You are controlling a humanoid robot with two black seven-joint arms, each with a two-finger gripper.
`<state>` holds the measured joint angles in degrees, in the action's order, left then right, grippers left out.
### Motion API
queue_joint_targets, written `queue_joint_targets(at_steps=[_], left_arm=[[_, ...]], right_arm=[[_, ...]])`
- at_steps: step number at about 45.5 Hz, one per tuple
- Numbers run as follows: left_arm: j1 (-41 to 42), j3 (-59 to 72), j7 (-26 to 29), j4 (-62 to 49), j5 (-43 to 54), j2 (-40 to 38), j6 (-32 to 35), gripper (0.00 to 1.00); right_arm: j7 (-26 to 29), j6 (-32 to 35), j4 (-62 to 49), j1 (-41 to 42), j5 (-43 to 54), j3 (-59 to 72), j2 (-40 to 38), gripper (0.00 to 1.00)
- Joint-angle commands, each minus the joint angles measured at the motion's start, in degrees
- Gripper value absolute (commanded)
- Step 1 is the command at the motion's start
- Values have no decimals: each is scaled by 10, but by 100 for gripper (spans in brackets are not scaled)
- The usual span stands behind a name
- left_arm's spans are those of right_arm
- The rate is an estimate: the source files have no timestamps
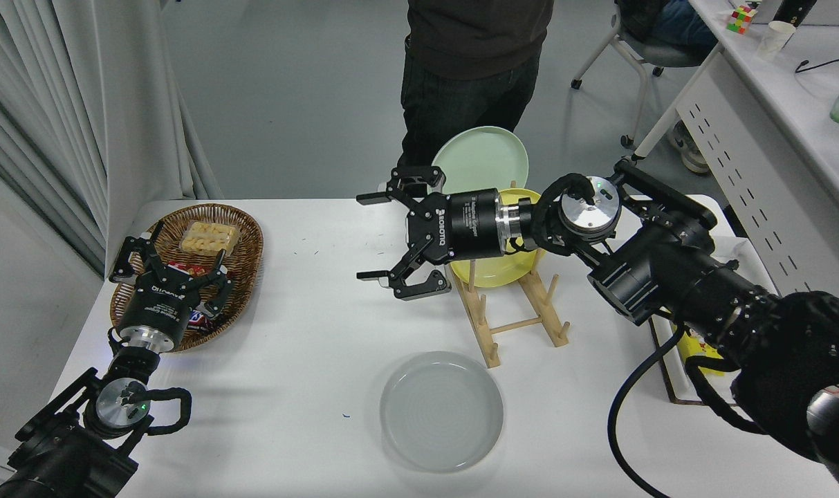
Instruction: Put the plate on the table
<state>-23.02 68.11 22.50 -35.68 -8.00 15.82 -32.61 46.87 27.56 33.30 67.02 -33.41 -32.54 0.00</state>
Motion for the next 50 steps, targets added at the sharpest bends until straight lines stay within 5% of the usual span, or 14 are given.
queue_joint_targets(at_steps=[1,15,25,36,50], left_arm=[[1,0,0,0,0,0,0,98],[0,0,0,0,0,0,0,98],[1,0,0,0,0,0,0,98],[1,0,0,0,0,0,0,98],[0,0,0,0,0,0,0,98]], right_arm=[[-35,95,-15,12,0,-6,-3,100],[-57,133,-18,37,2,-32,-90,100],[-58,222,-22,52,2,-76,-157,100],[-58,224,-32,47,5,-76,-206,100],[-96,224,-35,-1,145,-105,-271,100]])
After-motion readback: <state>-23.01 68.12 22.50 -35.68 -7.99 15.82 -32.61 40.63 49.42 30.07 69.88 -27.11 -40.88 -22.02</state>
